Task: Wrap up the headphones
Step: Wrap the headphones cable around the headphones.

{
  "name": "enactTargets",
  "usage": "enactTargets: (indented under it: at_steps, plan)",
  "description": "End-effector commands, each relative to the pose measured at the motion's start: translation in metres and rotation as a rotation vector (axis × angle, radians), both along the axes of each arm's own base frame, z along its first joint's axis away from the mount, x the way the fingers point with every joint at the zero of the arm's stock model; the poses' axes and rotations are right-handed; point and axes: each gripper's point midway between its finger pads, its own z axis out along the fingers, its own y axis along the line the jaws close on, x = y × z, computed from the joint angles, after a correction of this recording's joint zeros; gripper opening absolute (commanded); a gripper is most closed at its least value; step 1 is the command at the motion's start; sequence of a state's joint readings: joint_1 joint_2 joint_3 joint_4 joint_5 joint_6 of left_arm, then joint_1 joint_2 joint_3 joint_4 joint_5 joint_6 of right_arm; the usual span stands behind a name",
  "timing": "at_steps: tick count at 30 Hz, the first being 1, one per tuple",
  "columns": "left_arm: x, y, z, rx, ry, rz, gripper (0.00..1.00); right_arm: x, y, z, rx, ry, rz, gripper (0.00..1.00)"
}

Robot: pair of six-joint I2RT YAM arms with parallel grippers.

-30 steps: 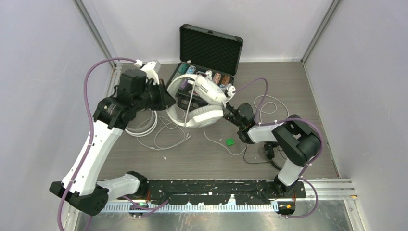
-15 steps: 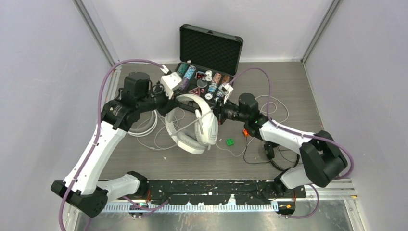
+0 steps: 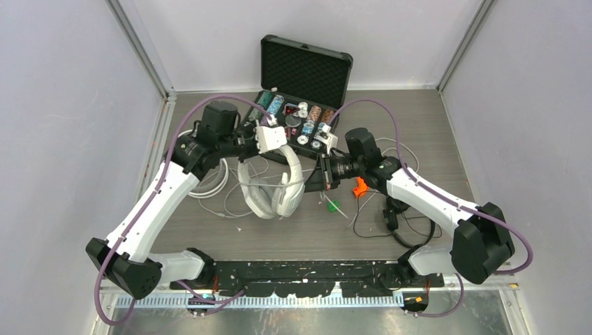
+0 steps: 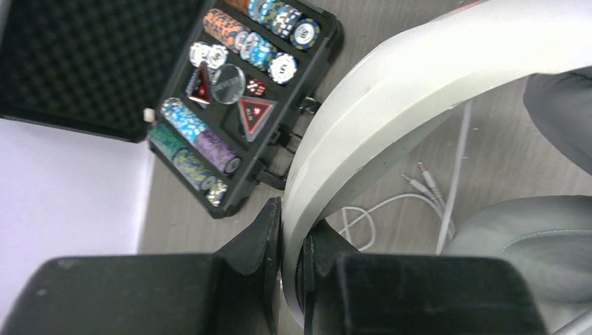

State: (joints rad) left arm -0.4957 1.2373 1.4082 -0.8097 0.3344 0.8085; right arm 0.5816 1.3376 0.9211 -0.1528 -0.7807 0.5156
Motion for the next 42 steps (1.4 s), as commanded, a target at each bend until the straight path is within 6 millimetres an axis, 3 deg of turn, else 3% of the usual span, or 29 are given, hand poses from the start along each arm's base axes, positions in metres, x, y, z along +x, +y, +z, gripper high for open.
enactTargets:
  at_steps: [1, 8, 12, 17, 20, 24, 32, 38, 42]
  plan:
    - [0.021, 0.036, 0.007, 0.199, -0.215, 0.062, 0.0, -0.008, -0.012, 0.037, 0.047, 0.01, 0.014, 0.0]
    - [0.041, 0.049, 0.01, 0.319, -0.276, 0.096, 0.0, -0.018, -0.017, 0.035, 0.013, 0.051, 0.036, 0.05]
    - [0.045, 0.048, 0.008, 0.318, -0.264, 0.106, 0.0, -0.027, -0.016, 0.039, 0.068, 0.047, 0.069, 0.16]
    - [0.048, 0.046, 0.004, 0.312, -0.259, 0.114, 0.0, -0.024, -0.009, 0.042, 0.118, 0.059, 0.08, 0.01]
    - [0.049, 0.045, 0.007, 0.284, -0.264, 0.13, 0.0, -0.019, -0.004, 0.048, 0.163, 0.047, 0.071, 0.0]
    - [0.044, 0.046, -0.003, 0.273, -0.237, 0.144, 0.0, -0.01, 0.006, 0.065, 0.266, 0.072, 0.042, 0.01]
    - [0.043, 0.068, -0.027, 0.257, -0.154, 0.389, 0.0, 0.025, 0.02, 0.101, 0.426, 0.108, -0.105, 0.0]
    - [0.049, 0.093, -0.022, 0.177, -0.085, 0.759, 0.0, 0.03, 0.036, 0.096, 0.423, 0.149, -0.078, 0.01]
    - [0.045, 0.102, -0.019, 0.167, -0.078, 0.877, 0.0, 0.029, 0.048, 0.1, 0.427, 0.148, -0.057, 0.05]
